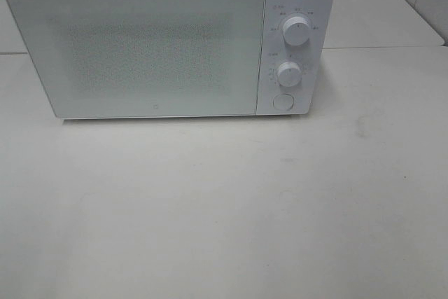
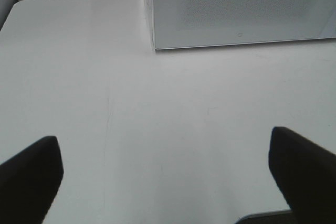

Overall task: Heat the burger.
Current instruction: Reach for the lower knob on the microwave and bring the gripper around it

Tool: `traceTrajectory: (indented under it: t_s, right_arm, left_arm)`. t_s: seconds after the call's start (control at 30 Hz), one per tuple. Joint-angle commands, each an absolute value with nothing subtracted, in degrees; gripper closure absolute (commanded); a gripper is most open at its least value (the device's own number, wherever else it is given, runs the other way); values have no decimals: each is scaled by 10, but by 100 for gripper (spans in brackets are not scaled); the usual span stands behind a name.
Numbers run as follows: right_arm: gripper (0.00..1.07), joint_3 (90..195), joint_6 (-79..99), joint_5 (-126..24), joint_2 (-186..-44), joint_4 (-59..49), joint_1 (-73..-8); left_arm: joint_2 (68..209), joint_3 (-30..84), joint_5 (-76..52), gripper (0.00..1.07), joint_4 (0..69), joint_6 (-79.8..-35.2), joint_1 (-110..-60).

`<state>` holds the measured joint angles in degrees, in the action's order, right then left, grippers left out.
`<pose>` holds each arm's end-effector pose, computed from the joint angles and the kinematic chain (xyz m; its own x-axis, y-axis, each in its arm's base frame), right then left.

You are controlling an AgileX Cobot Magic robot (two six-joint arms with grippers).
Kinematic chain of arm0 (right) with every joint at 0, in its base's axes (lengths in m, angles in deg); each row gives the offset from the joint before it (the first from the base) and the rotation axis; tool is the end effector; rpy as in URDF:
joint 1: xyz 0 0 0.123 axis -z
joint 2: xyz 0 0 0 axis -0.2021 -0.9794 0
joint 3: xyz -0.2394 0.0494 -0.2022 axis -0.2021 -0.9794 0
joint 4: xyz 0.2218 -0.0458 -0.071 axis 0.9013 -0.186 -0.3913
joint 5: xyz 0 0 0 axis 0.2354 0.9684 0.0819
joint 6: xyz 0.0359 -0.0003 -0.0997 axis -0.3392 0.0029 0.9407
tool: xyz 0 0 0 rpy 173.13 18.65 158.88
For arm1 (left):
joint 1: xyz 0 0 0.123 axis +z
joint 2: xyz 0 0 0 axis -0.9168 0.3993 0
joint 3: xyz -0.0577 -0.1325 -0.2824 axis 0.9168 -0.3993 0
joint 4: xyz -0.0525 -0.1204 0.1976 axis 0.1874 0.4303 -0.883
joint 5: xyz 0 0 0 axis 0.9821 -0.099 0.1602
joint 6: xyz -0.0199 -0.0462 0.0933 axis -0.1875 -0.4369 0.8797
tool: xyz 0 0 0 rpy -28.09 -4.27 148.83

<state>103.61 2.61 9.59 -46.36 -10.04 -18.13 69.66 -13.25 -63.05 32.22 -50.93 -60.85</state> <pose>-0.0343 -0.0116 0.2713 -0.3864 -0.0396 -0.9215 -0.0447 0.9987 -0.0242 -0.0403 -0.0240 0.2677 -0.4446 0.0366 -0.8950 0.1077 0.9941 -0.0129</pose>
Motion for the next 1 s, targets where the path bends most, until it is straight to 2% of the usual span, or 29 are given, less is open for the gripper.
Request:
traceTrajectory:
  t_s: [0.03, 0.57, 0.67, 0.73, 0.83, 1.0]
  right_arm:
    - [32, 1034, 27, 94, -449, -100, -177]
    - [32, 1034, 27, 94, -449, -100, -177]
    - [32, 1034, 27, 94, -449, -100, -177]
    - [32, 1034, 27, 94, -449, -100, -177]
    - [32, 1034, 27, 94, -449, -100, -177]
    - [32, 1034, 27, 94, -449, -100, -177]
  left_arm:
    - [682, -133, -622, 6, 327, -510, -607]
    - [683, -133, -622, 6, 323, -512, -607]
    - [683, -133, -621, 6, 310, -528, -607]
    - [683, -134, -620, 6, 282, -564, -607]
    - [683, -134, -619, 6, 264, -587, -607]
    - [683, -134, -619, 6, 263, -587, -607]
